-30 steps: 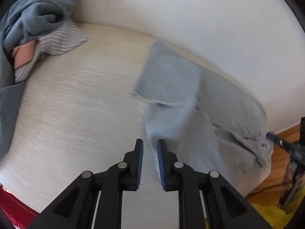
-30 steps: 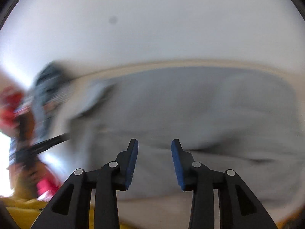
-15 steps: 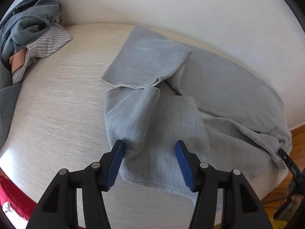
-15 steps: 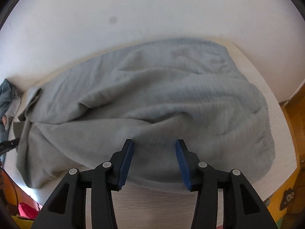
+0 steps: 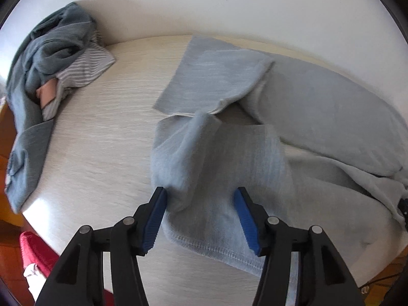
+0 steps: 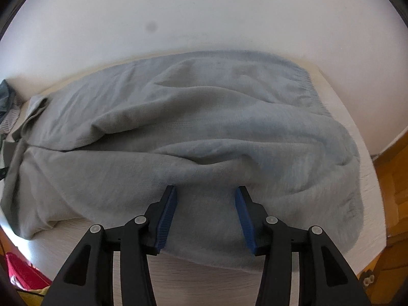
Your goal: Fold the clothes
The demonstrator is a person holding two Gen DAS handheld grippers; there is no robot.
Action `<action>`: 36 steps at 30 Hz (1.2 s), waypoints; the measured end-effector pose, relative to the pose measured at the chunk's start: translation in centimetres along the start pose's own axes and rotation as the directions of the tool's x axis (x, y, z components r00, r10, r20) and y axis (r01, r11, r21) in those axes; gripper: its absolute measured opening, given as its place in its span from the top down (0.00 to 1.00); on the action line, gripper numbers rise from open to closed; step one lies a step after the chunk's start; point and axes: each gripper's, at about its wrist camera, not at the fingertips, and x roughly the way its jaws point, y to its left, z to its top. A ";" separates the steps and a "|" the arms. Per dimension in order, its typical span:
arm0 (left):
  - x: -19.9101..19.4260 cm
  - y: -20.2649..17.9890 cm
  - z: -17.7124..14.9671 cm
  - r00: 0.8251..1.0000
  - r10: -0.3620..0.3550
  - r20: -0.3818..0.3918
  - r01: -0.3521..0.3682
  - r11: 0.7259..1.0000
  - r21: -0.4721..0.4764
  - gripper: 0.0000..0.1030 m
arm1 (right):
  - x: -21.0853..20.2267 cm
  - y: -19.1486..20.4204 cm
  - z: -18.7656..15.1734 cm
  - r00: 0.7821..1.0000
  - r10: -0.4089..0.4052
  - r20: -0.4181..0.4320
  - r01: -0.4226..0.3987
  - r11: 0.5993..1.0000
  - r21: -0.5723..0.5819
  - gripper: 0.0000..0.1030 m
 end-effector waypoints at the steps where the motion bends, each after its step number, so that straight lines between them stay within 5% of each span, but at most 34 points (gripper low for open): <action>1: 0.6 0.4 0.0 0.999 0.032 -0.005 -0.032 0.999 -0.006 0.57 | 0.0 -0.7 0.0 1.000 -0.012 -0.002 0.012 1.000 0.022 0.54; 10: 0.6 6.5 -0.8 0.997 0.060 -0.046 -0.066 0.987 -0.147 0.57 | -0.6 -6.2 1.1 0.985 -0.165 -0.054 0.172 0.971 0.167 0.58; 15: -0.7 7.3 -0.7 1.000 -0.003 -0.008 0.001 0.986 -0.168 0.58 | -4.2 -1.9 0.4 0.999 -0.046 0.018 0.044 0.997 0.069 0.58; 18: -0.4 6.9 -0.5 1.000 -0.009 0.003 0.010 0.988 -0.153 0.58 | -4.1 1.4 -0.4 1.000 0.021 -0.018 -0.022 0.999 -0.028 0.58; 23: 0.9 7.2 -0.6 0.998 0.054 -0.044 -0.059 0.988 -0.145 0.57 | -2.5 2.4 -2.5 0.992 0.029 -0.121 -0.033 0.999 -0.028 0.58; 27: 0.6 9.2 -1.1 0.998 0.048 -0.046 -0.056 0.977 -0.204 0.53 | -3.8 2.4 -3.5 0.992 0.003 -0.126 -0.007 0.999 -0.036 0.58; 29: 0.2 10.0 -0.9 0.998 0.046 -0.034 -0.053 0.975 -0.215 0.53 | -5.5 3.5 -3.3 0.993 0.050 -0.105 -0.056 0.997 -0.061 0.58; 36: -0.3 10.5 1.2 1.000 -0.017 0.023 0.021 0.981 -0.194 0.55 | -8.5 13.9 -3.6 0.956 0.270 -0.113 -0.292 0.906 -0.307 0.58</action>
